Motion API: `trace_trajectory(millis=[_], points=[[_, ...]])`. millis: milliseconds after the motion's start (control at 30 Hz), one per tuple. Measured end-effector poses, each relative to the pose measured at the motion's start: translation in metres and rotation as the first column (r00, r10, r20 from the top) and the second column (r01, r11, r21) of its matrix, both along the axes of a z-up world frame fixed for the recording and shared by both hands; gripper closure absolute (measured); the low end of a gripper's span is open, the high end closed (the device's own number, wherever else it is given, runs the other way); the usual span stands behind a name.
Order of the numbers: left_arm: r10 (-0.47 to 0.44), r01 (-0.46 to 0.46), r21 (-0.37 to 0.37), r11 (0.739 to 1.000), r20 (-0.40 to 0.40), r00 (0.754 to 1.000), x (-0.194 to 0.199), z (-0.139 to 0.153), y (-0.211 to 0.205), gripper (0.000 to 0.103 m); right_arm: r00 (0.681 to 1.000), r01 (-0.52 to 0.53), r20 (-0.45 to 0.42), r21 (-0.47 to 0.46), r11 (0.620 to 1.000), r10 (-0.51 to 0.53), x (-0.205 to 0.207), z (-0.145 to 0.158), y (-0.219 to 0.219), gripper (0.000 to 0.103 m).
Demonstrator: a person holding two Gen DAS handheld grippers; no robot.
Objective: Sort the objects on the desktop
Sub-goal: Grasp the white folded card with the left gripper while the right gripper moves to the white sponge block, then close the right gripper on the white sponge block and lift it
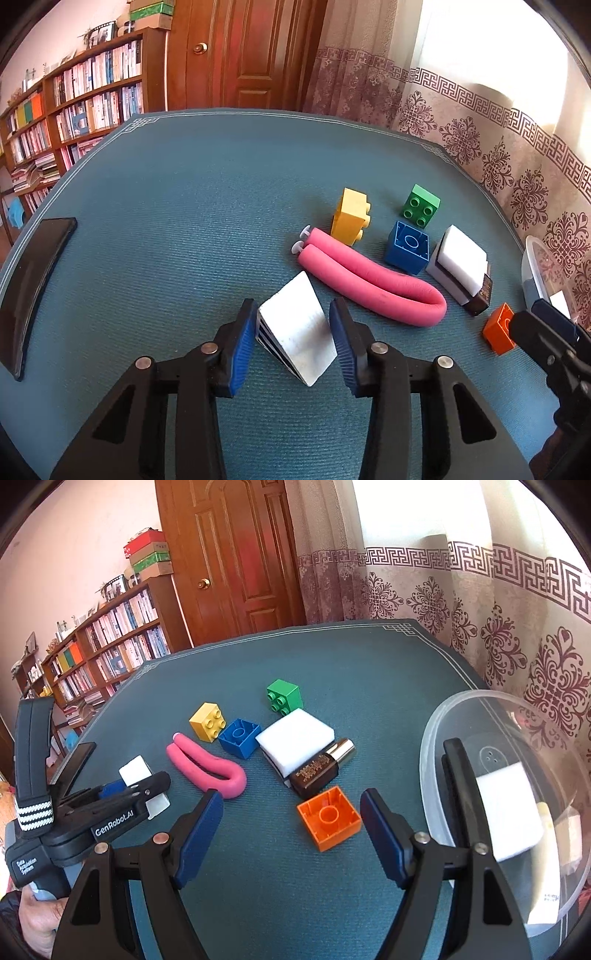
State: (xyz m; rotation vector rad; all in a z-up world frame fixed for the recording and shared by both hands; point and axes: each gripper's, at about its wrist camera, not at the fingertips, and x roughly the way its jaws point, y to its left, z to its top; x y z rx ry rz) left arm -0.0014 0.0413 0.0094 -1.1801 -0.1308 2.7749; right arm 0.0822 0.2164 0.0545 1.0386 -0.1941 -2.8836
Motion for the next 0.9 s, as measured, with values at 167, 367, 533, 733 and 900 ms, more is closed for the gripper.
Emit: trace_trajectory(millis=[167, 367, 533, 733, 900], points=[[-0.002, 0.002, 0.005, 1.0, -0.005, 1.0, 0.005, 0.0, -0.002, 0.06, 0.998, -0.033, 0.045, 0.029, 0.999, 0.032, -0.027, -0.001, 0.001, 0.023], [-0.007, 0.008, 0.015, 1.0, -0.004, 1.0, 0.004, 0.001, -0.002, 0.06, 0.995, -0.073, 0.08, 0.072, 0.995, 0.067, -0.056, -0.005, -0.003, 0.023], [-0.005, 0.005, 0.028, 1.0, 0.0, 1.0, 0.002, 0.0, -0.004, 0.06, 0.989, -0.067, 0.133, 0.07, 0.995, 0.057, -0.074, -0.013, -0.003, 0.023], [-0.002, 0.002, 0.027, 1.0, 0.001, 1.0, 0.0, 0.0, -0.001, 0.06, 0.986, -0.084, 0.151, 0.118, 0.989, 0.066, -0.084, -0.013, -0.007, 0.023], [-0.002, 0.002, 0.031, 1.0, 0.002, 1.0, 0.0, -0.001, -0.001, 0.06, 0.977, -0.122, 0.19, 0.138, 0.983, 0.095, -0.095, -0.016, -0.01, 0.022]])
